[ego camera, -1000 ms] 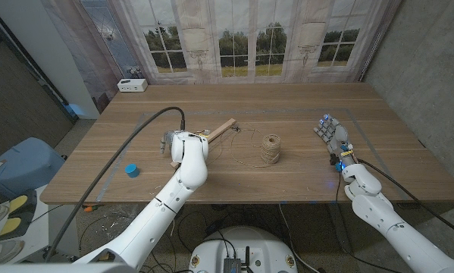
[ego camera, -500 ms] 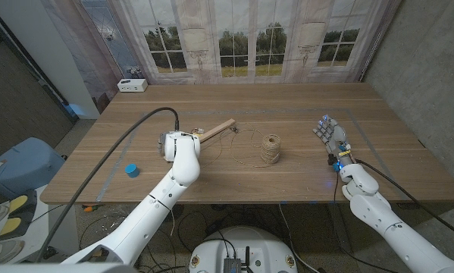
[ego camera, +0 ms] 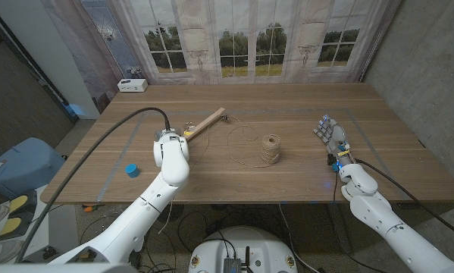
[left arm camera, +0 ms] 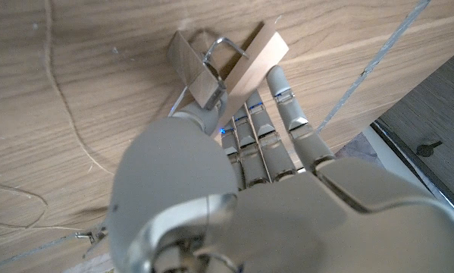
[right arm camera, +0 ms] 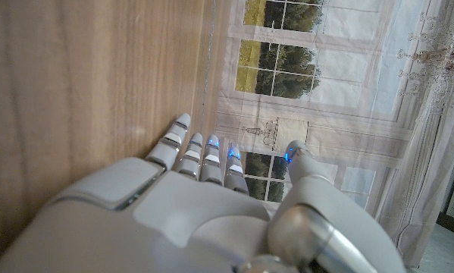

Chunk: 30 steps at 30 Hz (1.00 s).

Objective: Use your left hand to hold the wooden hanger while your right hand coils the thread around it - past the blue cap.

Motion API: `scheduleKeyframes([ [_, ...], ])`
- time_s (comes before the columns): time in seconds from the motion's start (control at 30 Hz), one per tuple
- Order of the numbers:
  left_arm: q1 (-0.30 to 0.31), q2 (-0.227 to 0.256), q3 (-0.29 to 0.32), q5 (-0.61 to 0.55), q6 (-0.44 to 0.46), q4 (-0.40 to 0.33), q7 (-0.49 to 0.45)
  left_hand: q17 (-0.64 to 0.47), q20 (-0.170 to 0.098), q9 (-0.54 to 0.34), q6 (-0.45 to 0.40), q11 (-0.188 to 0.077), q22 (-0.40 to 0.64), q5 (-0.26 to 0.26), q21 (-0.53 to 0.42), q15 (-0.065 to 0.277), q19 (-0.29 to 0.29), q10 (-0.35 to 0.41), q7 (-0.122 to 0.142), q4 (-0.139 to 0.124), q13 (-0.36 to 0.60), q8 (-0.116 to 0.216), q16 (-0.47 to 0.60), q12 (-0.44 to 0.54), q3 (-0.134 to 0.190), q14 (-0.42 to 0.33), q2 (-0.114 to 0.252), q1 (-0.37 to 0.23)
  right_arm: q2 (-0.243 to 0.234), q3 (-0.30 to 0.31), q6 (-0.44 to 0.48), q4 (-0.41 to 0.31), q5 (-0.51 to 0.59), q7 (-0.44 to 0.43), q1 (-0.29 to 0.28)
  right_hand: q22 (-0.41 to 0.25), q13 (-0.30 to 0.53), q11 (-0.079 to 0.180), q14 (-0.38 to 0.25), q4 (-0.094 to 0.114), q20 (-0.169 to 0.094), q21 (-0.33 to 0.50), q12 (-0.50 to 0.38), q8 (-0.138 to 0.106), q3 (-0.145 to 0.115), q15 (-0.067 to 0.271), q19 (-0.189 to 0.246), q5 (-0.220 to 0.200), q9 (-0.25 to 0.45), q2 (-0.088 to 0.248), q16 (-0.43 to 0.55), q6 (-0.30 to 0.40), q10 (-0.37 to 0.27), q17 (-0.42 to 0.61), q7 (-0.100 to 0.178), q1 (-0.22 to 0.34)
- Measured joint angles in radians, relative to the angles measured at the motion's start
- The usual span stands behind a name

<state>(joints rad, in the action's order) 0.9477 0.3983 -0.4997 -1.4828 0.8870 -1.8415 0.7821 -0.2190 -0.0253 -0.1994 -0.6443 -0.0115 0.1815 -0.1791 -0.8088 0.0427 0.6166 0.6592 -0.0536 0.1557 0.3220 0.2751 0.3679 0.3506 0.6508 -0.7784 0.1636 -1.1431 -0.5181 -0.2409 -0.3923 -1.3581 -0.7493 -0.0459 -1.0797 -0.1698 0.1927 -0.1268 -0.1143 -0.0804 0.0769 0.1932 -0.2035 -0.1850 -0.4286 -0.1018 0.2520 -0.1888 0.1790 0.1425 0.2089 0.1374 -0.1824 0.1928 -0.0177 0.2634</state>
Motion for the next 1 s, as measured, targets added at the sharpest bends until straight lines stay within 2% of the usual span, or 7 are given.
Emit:
scheduleKeyframes([
  [0.1,-0.001,0.014,-0.014,0.074,0.032,0.008,-0.097,0.0,0.019,-0.007,-0.052,0.033,0.001,0.003,-0.045,-0.041,0.026,0.048,-0.028,-0.003,0.02,0.034,0.017,0.03,-0.004,-0.051,-0.007,-0.007,-0.006,-0.001,0.005,-0.012,0.011,-0.016,-0.006,0.0,0.0,0.0,0.0,0.0,0.0,0.0,0.0,0.0,0.0,0.0,0.0,0.0,0.0,0.0,0.0,0.0,0.0,0.0,0.0,0.0],
  [0.23,-0.001,0.03,-0.032,0.148,0.059,0.018,-0.203,0.0,0.034,-0.009,-0.095,0.072,0.011,0.006,-0.102,-0.071,0.055,0.088,-0.07,0.0,0.059,0.035,0.019,0.067,-0.028,-0.107,-0.018,-0.017,-0.011,-0.002,0.009,-0.021,0.015,-0.023,-0.01,0.0,0.0,0.0,0.0,0.0,0.0,0.0,0.0,0.0,0.0,0.0,0.0,0.0,0.0,0.0,0.0,0.0,0.0,0.0,0.0,0.0],
  [0.4,-0.008,0.07,-0.08,0.25,0.11,0.041,-0.353,0.0,0.036,-0.009,-0.101,0.08,0.015,0.007,-0.151,-0.074,0.072,0.102,-0.077,0.009,0.076,0.046,0.059,0.087,-0.04,-0.125,-0.022,-0.021,-0.016,-0.003,0.017,-0.03,0.029,-0.045,-0.015,0.0,0.0,0.0,0.0,0.0,0.0,0.0,0.0,0.0,0.0,0.0,0.0,0.0,0.0,0.0,0.0,0.0,0.0,0.0,0.0,0.0],
  [0.77,-0.029,0.135,-0.148,0.412,0.201,0.033,-0.566,0.0,0.039,-0.009,-0.121,0.099,0.015,0.007,-0.207,-0.08,0.074,0.121,-0.096,0.018,0.079,0.046,0.082,0.128,-0.054,-0.13,-0.043,-0.042,-0.017,-0.004,0.016,-0.041,0.04,-0.058,-0.022,0.0,0.0,-0.002,0.0,0.0,0.0,0.0,0.0,0.0,0.0,0.0,0.0,0.0,0.0,-0.004,0.0,0.0,-0.002,0.0,0.0,-0.004],
  [0.9,-0.047,0.192,-0.187,0.448,0.221,-0.003,-0.63,0.0,0.032,-0.009,-0.121,0.099,0.016,0.007,-0.214,-0.081,0.067,0.121,-0.096,0.014,0.079,0.046,0.083,0.133,-0.059,-0.131,-0.043,-0.042,-0.017,-0.004,0.006,-0.045,0.045,-0.063,-0.026,0.0,0.0,0.001,0.0,-0.004,0.0,0.0,0.0,0.0,-0.004,0.0,0.0,0.0,0.0,-0.004,0.0,0.006,-0.005,0.0,-0.006,-0.004],
  [0.93,-0.049,0.2,-0.191,0.451,0.222,-0.009,-0.636,0.0,0.032,-0.009,-0.131,0.099,0.025,0.007,-0.221,-0.082,0.067,0.122,-0.107,0.016,0.079,0.046,0.112,0.144,-0.06,-0.132,-0.043,-0.042,-0.017,-0.004,0.004,-0.046,0.046,-0.064,-0.027,0.0,0.0,0.0,0.0,-0.004,0.0,0.0,0.0,0.0,-0.004,0.0,0.0,0.0,0.0,-0.004,0.0,0.011,-0.007,0.0,-0.004,-0.004],
  [1.0,-0.051,0.228,-0.199,0.473,0.222,-0.031,-0.673,0.0,0.022,-0.009,-0.133,0.099,0.029,0.011,-0.23,-0.082,0.073,0.124,-0.106,0.013,0.079,0.054,0.14,0.156,-0.066,-0.132,-0.052,-0.051,-0.017,-0.003,-0.001,-0.051,0.05,-0.066,-0.029,0.0,0.0,-0.004,-0.011,-0.004,-0.004,0.0,0.0,-0.004,-0.004,-0.004,0.011,0.0,0.0,-0.004,0.0,0.018,-0.011,-0.002,-0.003,-0.004],
])
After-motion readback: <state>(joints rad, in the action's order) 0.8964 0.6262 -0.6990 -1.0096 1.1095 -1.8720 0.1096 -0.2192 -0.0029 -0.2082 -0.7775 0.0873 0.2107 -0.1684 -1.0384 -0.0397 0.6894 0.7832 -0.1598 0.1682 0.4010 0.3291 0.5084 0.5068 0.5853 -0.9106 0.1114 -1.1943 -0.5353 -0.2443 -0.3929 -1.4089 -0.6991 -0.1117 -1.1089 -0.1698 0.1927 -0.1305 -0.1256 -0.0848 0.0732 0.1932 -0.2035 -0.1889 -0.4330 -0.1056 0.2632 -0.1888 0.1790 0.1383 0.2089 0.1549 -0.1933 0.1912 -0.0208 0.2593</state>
